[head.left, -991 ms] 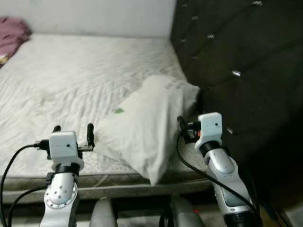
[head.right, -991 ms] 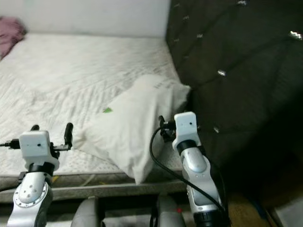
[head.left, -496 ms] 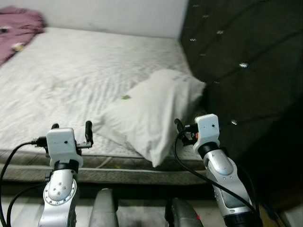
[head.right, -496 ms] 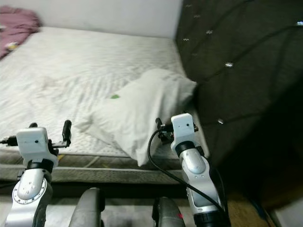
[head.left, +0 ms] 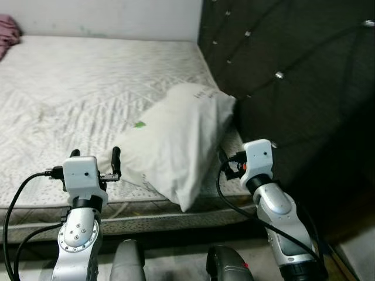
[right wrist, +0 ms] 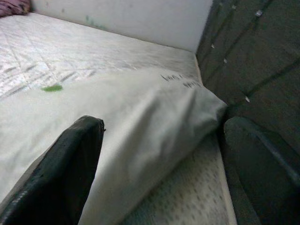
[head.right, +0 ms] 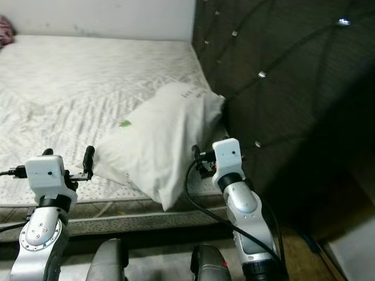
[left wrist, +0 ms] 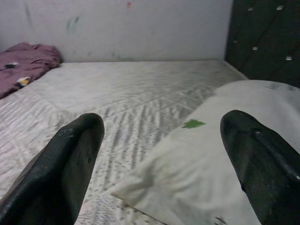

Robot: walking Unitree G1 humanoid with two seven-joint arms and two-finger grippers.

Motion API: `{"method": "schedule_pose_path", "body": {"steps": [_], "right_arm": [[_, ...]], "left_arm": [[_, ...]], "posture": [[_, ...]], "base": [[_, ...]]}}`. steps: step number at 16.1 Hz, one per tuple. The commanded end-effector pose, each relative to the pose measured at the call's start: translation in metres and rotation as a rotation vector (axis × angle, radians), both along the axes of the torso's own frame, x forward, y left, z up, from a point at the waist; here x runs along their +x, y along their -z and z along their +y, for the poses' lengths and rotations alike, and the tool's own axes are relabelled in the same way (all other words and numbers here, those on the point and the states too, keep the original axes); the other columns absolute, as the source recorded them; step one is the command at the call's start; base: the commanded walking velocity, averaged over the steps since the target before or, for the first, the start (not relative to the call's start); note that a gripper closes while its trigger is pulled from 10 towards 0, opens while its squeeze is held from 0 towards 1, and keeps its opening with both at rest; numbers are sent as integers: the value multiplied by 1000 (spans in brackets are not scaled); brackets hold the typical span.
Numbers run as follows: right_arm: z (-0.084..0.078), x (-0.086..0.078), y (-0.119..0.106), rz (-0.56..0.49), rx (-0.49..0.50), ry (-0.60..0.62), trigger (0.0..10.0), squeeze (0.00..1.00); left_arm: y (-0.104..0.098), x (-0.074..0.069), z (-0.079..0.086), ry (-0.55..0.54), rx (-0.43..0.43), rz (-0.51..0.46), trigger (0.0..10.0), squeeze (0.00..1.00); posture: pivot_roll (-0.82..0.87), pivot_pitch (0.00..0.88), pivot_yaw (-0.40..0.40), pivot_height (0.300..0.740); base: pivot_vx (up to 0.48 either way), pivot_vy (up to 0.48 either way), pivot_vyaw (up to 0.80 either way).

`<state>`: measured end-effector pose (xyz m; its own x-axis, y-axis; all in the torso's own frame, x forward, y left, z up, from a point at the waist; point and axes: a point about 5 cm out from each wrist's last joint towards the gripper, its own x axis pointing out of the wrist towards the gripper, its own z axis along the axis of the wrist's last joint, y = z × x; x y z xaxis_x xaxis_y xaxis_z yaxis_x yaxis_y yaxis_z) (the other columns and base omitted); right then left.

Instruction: Clean up the room

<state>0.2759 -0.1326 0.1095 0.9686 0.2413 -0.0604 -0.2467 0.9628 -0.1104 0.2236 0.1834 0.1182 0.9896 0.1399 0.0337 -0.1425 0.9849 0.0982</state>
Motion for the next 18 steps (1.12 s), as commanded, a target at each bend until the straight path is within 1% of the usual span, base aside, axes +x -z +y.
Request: {"method": "schedule_pose_path", "body": {"steps": [1, 5, 7, 8, 10, 11, 12, 13, 14, 15, 16, 18], "right_arm": [[3, 4, -8, -20, 12, -16, 10000, 0], [5, 2, -8, -9, 20, -33, 10000, 0], [7, 3, -7, 4, -6, -39, 10000, 0], [11, 4, -7, 12, -8, -61, 10000, 0], [15, 3, -2, 52, -9, -87, 10000, 0], [16, 2, 0, 71, 1, -107, 10000, 0], [19, 1, 2, 88, 13, -145, 10000, 0], [21, 1, 4, 114, 2, -167, 10000, 0], [24, 1, 6, 141, -1, -204, 10000, 0], [30, 2, 9, 164, -12, -249, 10000, 0], [33, 1, 9, 164, -15, -265, 10000, 0], [39, 5, 14, 204, -27, -298, 10000, 0]], "left_arm": [[-2, -2, 3, -2, 8, -1, 10000, 0], [-1, -1, 2, -1, 7, 11, 10000, 0], [-2, -1, 1, -2, 6, 18, 10000, 0], [-3, -2, 3, -3, 7, 19, 10000, 0], [-2, -5, 4, -6, 17, 36, 10000, 0], [-2, -7, 4, -9, 20, 39, 10000, 0], [-1, -8, 4, -16, 21, 44, 10000, 0], [-1, -10, 5, -28, 30, 54, 10000, 0], [1, -13, 9, -54, 59, 81, 10000, 0], [5, -17, 16, -90, 82, 113, 10000, 0], [6, -20, 20, -104, 83, 125, 10000, 0], [7, -24, 27, -135, 98, 149, 10000, 0]], "posture": [[-29, 35, -63, 651], [-34, 42, -56, 651], [-35, 48, -54, 651], [-36, 65, -49, 651], [-23, 70, -48, 651], [-19, 70, -51, 646], [-14, 71, -57, 631], [-11, 75, -62, 621], [-5, 81, -68, 606], [4, 93, -68, 591], [6, 97, -68, 581], [16, 111, -69, 581]], "base": [[334, 0, 0], [300, 0, 0], [0, 0, 0], [0, 0, 0], [0, 0, 0], [0, 0, 0], [0, 0, 0], [0, 0, 0], [0, 0, 0], [0, 0, 0], [0, 0, 0], [0, 0, 0]]}}
